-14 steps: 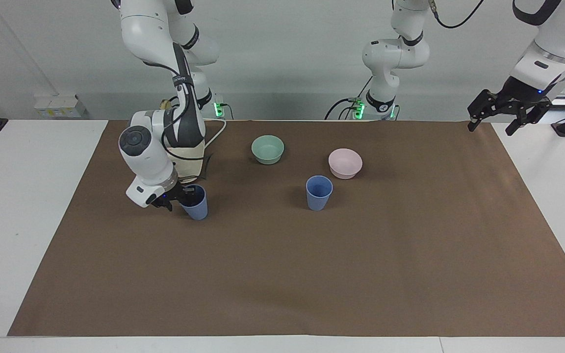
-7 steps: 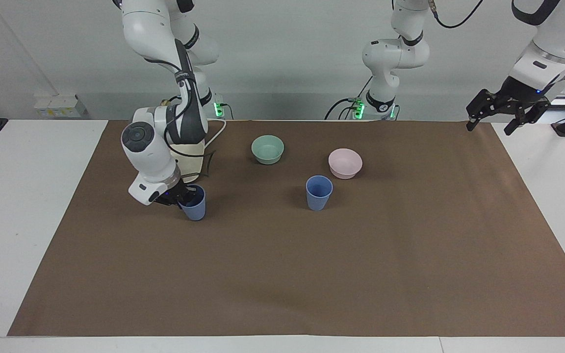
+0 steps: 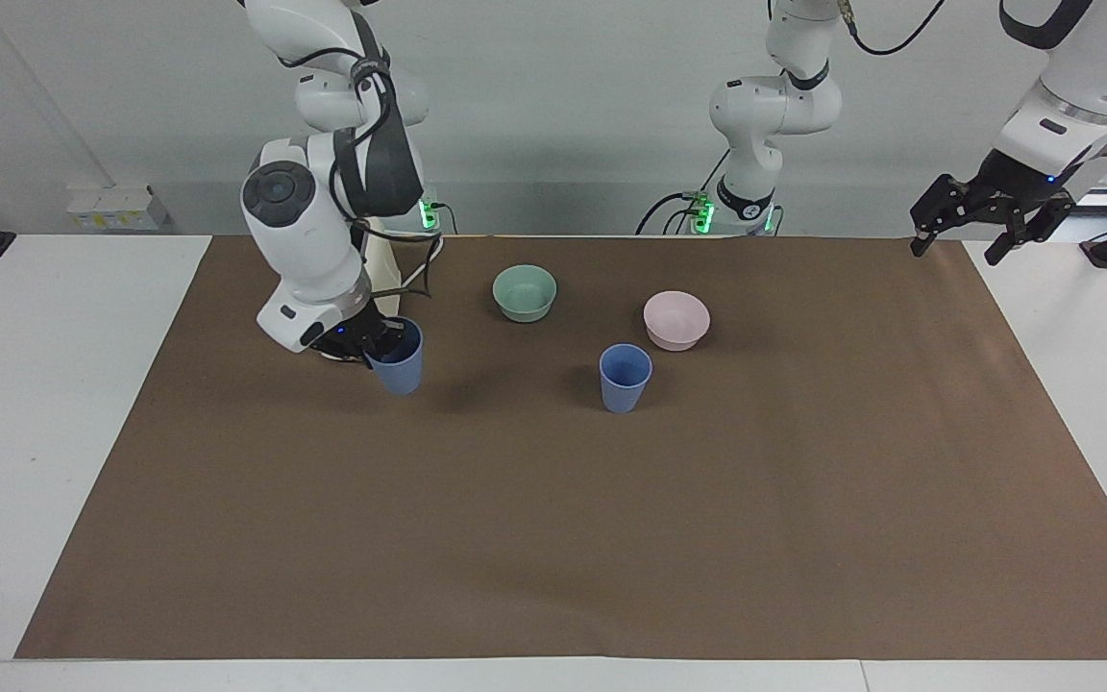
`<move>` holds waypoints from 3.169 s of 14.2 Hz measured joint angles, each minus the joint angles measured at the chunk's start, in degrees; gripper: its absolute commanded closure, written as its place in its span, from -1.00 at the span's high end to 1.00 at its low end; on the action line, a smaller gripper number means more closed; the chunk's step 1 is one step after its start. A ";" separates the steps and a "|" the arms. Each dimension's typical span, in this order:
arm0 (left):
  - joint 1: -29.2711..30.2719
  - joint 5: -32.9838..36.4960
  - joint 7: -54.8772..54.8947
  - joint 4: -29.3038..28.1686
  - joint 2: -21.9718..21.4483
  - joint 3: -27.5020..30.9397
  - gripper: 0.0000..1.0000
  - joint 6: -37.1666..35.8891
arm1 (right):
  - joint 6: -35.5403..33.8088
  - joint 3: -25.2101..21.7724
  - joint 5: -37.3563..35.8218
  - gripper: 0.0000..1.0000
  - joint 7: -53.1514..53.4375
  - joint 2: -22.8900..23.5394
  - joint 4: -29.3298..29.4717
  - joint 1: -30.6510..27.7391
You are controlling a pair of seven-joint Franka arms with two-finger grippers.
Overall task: Stack blue cups with both arms
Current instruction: 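Carry the blue cup with the right gripper over the first cup, then lower the held cup into the first blue cup with the right gripper, then open the right gripper and withdraw it from the stacked cups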
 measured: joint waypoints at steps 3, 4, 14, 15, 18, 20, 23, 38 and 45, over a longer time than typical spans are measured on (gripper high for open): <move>0.00 0.00 0.00 0.00 0.00 0.00 1.00 -0.01 | -3.91 1.49 -0.01 -1.00 11.69 0.05 5.54 6.77; 0.00 0.00 0.00 0.00 0.00 0.00 1.00 -0.01 | -4.14 1.60 -0.01 -1.00 15.10 0.15 6.56 9.39; 0.00 0.00 -0.01 0.00 0.00 0.00 1.00 -0.03 | 8.73 2.90 7.16 -1.00 26.65 6.87 10.11 19.41; 0.00 0.00 -0.01 0.00 0.00 0.00 1.00 -0.03 | 9.25 2.89 7.13 -1.00 26.88 7.85 10.10 19.97; 0.00 0.00 -0.01 0.00 0.00 0.00 1.00 -0.03 | 10.23 2.89 7.00 -1.00 26.88 9.73 9.56 20.96; 0.00 0.00 -0.01 0.00 0.00 0.00 1.00 -0.03 | 11.51 2.89 6.76 -1.00 26.88 10.58 9.33 21.33; 0.00 0.00 -0.01 0.00 0.00 0.00 1.00 -0.03 | 13.83 2.88 6.16 -1.00 26.88 12.04 9.15 21.38; 0.00 0.00 -0.02 0.00 0.00 0.00 1.00 -0.03 | 11.76 2.22 2.53 1.00 26.87 11.19 8.58 19.68; 0.00 0.00 -0.02 0.00 0.00 0.00 1.00 -0.04 | -5.12 1.85 0.54 1.00 14.06 0.00 9.30 6.43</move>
